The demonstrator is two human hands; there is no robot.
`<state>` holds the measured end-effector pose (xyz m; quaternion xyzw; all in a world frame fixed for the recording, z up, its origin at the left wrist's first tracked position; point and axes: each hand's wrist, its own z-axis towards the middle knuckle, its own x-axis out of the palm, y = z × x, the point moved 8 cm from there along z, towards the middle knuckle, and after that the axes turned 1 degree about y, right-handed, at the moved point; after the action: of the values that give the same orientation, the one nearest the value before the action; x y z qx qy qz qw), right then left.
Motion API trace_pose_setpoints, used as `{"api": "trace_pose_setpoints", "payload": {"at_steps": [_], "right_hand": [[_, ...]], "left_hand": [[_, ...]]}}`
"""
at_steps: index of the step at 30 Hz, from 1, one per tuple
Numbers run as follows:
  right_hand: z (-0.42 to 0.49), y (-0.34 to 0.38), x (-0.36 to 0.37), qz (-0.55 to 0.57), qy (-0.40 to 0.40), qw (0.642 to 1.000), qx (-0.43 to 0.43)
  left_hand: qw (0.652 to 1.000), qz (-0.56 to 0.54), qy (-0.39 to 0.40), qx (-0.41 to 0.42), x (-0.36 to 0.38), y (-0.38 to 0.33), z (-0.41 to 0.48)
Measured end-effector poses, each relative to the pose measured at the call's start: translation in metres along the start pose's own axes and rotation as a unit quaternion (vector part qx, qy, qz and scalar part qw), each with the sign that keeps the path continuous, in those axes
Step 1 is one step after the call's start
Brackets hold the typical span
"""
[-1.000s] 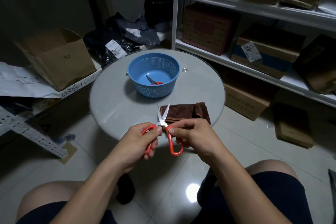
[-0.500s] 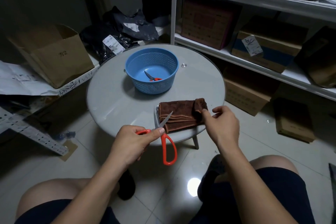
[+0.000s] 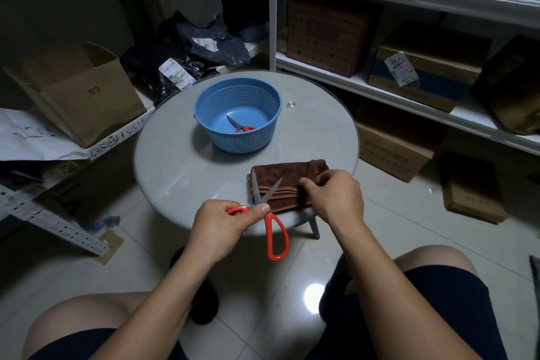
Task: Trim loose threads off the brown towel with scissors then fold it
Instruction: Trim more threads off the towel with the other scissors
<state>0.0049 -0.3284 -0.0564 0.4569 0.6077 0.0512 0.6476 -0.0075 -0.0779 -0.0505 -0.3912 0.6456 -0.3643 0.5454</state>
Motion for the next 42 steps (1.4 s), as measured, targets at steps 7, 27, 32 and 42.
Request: {"api": "trace_pose_setpoints", "payload": {"at_steps": [7,27,32,42], "right_hand": [[-0.013,0.011,0.019,0.487,0.206,0.848,0.04],[0.0,-0.008,0.021,0.623,0.076,0.76,0.172],[-0.006,0.013,0.032,0.579,0.211,0.779,0.118],[-0.024,0.03,0.044,0.504,0.265,0.821,0.043]], "left_hand": [[1.0,-0.026,-0.015,0.001,0.004,0.002,0.011],[0.998,0.035,-0.04,0.04,0.012,0.001,0.002],[0.997,0.02,-0.064,0.043,0.013,-0.01,0.007],[0.997,0.027,-0.065,0.038,0.019,-0.011,0.012]]}}
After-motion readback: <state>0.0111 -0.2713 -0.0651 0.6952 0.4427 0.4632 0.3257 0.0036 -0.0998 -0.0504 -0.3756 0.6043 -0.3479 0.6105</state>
